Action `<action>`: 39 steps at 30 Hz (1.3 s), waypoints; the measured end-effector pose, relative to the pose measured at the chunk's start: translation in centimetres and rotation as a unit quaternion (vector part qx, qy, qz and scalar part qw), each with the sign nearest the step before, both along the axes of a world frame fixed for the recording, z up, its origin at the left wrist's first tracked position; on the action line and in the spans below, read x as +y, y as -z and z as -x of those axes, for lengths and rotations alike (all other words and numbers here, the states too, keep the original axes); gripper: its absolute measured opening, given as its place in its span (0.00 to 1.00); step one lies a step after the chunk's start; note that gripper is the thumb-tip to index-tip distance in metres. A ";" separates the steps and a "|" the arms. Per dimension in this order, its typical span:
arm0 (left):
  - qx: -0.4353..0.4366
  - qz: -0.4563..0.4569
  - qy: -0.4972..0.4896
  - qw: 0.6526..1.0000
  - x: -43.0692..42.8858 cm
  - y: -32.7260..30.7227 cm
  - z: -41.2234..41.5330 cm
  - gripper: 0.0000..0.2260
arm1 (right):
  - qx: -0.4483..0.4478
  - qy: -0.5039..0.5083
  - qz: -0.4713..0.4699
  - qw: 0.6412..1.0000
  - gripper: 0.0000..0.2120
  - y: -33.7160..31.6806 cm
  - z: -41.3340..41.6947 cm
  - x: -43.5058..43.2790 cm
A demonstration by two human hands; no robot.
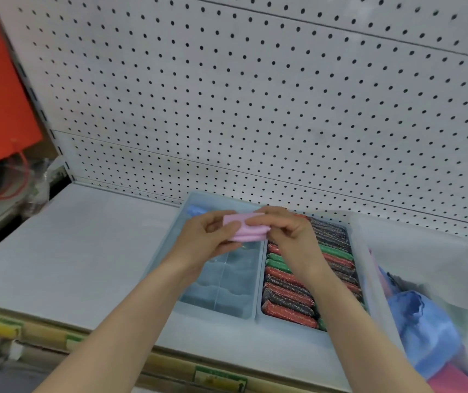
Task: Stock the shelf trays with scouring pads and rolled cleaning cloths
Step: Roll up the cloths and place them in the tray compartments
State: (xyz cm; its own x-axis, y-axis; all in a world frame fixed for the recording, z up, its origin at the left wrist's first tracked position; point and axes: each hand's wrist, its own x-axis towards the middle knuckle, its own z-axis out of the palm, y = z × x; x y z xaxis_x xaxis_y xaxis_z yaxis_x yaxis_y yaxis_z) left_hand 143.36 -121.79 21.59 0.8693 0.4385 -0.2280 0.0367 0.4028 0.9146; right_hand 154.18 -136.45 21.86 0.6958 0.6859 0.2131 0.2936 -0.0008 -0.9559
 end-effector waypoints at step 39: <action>0.184 -0.500 -0.041 0.845 11.6 11.3 1.8 0.17 | -0.299 0.012 0.527 0.795 0.03 9.0 -1.9 18.9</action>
State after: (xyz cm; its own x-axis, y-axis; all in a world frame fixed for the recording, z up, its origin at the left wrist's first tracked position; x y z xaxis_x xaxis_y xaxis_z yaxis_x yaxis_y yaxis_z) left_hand 141.53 -110.18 10.30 0.7770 0.6280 0.0435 0.4030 -0.5493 0.7321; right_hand 156.10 -117.56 12.84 0.7012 0.6914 -0.1738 0.6840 -0.7212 -0.1097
